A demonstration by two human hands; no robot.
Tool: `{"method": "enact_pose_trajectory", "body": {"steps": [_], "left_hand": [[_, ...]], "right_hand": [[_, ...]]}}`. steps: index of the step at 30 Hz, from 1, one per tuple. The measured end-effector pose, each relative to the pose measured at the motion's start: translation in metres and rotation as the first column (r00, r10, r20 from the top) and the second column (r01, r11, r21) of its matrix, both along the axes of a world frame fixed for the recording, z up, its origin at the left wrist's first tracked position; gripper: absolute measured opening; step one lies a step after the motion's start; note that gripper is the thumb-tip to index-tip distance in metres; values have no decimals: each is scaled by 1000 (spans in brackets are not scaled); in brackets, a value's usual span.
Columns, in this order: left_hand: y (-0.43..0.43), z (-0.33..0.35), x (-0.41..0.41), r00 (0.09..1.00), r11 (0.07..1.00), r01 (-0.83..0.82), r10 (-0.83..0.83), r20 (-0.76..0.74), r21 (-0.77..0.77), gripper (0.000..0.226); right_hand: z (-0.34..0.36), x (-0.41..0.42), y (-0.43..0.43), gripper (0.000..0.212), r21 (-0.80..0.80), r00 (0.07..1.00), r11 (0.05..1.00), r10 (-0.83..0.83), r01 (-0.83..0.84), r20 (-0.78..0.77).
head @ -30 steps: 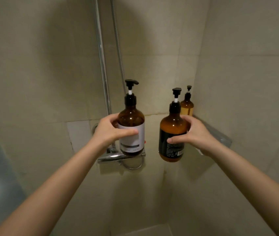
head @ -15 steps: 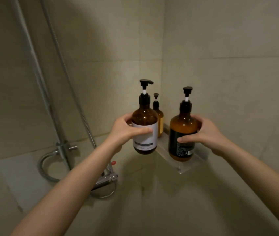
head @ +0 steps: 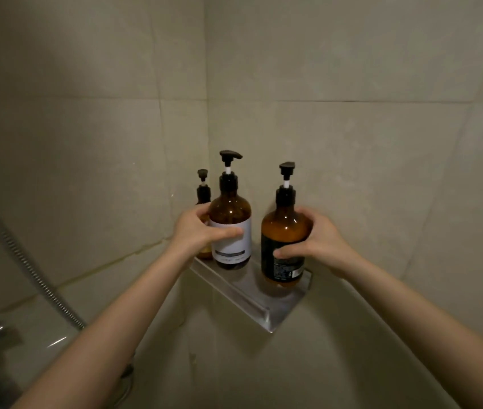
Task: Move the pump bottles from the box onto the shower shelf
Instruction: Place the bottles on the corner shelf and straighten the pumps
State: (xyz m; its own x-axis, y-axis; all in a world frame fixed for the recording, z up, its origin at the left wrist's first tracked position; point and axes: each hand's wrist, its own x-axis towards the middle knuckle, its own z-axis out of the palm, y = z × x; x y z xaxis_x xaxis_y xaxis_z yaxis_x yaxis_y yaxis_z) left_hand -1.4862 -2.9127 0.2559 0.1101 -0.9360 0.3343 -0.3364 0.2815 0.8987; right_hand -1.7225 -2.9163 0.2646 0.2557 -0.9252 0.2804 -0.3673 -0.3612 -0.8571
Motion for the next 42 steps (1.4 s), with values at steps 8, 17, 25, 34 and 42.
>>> {"method": "enact_pose_trajectory", "body": {"steps": [8,17,25,34,42], "left_hand": [[-31,-20,19,995,998,51,-53,90,26,38],[-48,-38,25,974,986,166,-163,154,-5,41],[-47,-47,21,979,980,200,-200,47,2,51],[-42,-67,20,978,977,210,-210,11,-20,62],[-42,-70,20,976,977,212,-210,49,-36,53]], "right_hand": [[-28,23,0,79,45,990,990,-136,137,-27],[-45,39,5,80,76,957,955,-285,288,-45],[-51,41,13,77,74,941,938,-338,338,-19],[-51,38,23,72,92,956,952,-294,293,-1],[-48,40,28,82,120,947,939,-321,321,-25]]}}
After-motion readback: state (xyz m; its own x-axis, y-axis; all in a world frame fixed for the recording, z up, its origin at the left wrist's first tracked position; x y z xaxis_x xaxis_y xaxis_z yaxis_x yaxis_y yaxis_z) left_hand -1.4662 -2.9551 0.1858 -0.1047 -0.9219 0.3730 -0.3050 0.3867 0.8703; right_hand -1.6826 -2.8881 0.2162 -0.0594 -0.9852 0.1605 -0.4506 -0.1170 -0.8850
